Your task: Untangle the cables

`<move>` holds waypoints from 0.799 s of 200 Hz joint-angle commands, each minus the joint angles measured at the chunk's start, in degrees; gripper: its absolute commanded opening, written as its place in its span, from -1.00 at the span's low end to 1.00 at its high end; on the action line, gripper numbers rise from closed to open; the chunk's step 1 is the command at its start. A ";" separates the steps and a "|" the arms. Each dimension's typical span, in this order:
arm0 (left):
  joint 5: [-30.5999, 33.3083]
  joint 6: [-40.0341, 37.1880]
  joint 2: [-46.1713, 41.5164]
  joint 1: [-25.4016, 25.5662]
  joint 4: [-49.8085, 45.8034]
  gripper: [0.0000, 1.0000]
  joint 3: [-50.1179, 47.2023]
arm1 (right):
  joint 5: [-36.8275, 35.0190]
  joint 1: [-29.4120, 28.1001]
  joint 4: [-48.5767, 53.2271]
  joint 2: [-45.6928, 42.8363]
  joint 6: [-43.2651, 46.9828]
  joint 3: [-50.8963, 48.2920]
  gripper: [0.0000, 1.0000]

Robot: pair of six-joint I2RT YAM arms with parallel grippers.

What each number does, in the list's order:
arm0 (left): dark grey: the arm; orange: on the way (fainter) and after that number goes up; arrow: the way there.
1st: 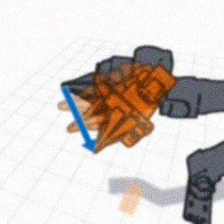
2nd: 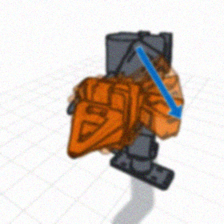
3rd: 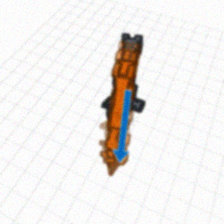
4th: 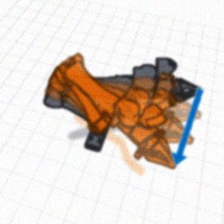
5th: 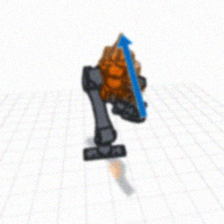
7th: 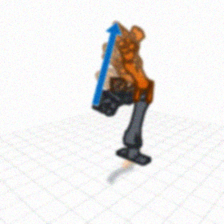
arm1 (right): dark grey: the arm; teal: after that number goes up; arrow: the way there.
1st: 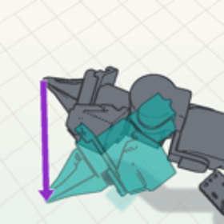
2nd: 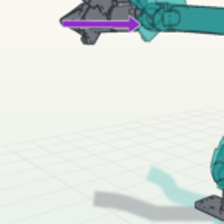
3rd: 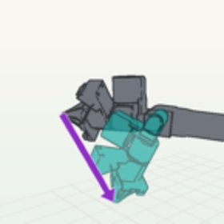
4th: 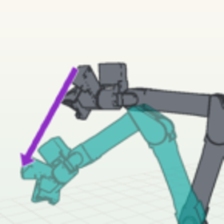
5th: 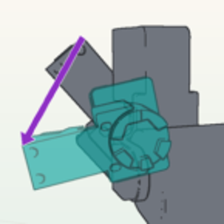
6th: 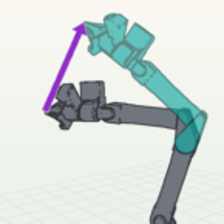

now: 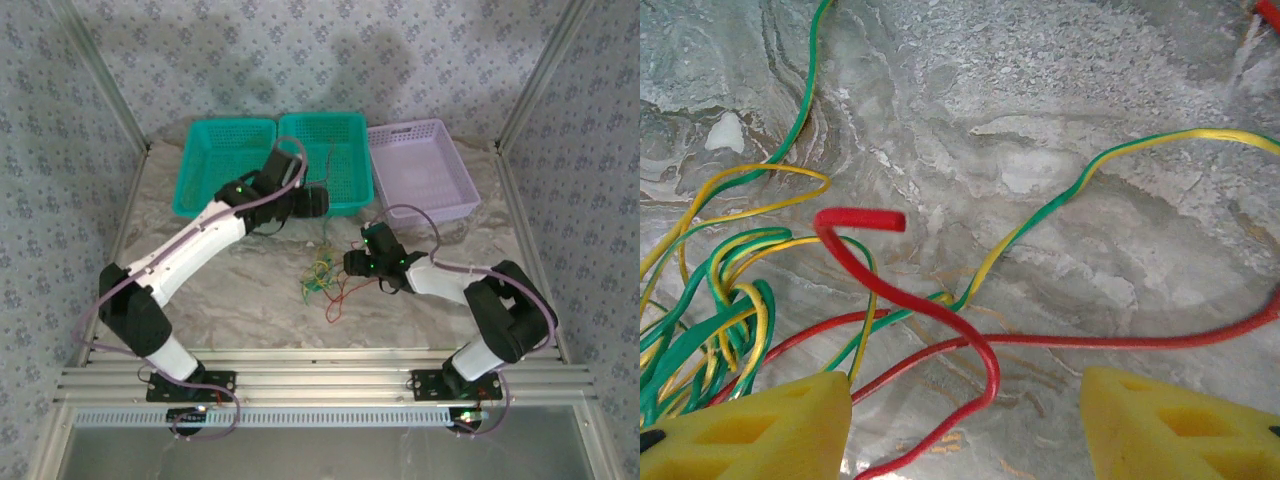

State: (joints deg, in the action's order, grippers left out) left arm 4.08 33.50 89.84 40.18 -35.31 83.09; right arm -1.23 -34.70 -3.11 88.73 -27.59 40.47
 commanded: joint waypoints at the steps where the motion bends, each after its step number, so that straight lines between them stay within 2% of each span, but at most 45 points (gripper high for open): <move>1: -5.60 3.55 -5.91 0.61 7.11 0.62 -9.62 | 1.92 0.59 -1.32 1.94 -0.85 2.05 0.18; 20: -7.13 5.09 -8.59 2.27 10.39 0.62 -16.86 | 2.13 1.10 -1.45 2.51 -0.92 2.47 -0.11; 35: -7.71 6.49 -9.46 3.72 13.15 0.63 -21.18 | 2.18 1.34 -1.41 2.53 -0.89 2.64 -0.17; 44: -8.88 7.04 -9.31 4.09 14.38 0.63 -22.87 | 2.25 1.43 -1.28 2.44 -0.93 2.84 -0.29; 73: -12.68 9.66 -8.36 4.20 20.43 0.63 -27.50 | 1.81 1.51 -0.77 1.72 -0.76 3.13 -0.57; 103: -14.86 10.37 -5.66 4.19 22.63 0.63 -28.70 | 1.31 1.81 -0.48 1.36 -0.53 3.03 -0.73; 119: -16.11 10.55 -4.52 4.24 24.27 0.60 -29.80 | 1.80 1.91 -0.72 0.95 -0.63 2.71 -0.94; 144: -15.74 10.17 -2.85 4.24 24.48 0.48 -30.33 | 1.89 1.91 -0.74 -0.31 -0.69 2.29 -1.00; 160: -15.65 9.76 -2.07 4.35 25.13 0.28 -30.77 | 2.00 1.89 -0.35 -1.29 -0.34 2.55 -1.00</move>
State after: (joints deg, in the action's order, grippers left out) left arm -10.48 43.48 86.63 44.38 -12.91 53.01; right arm 0.56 -33.08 -4.12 90.00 -28.08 42.15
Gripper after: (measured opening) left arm 0.706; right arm 0.051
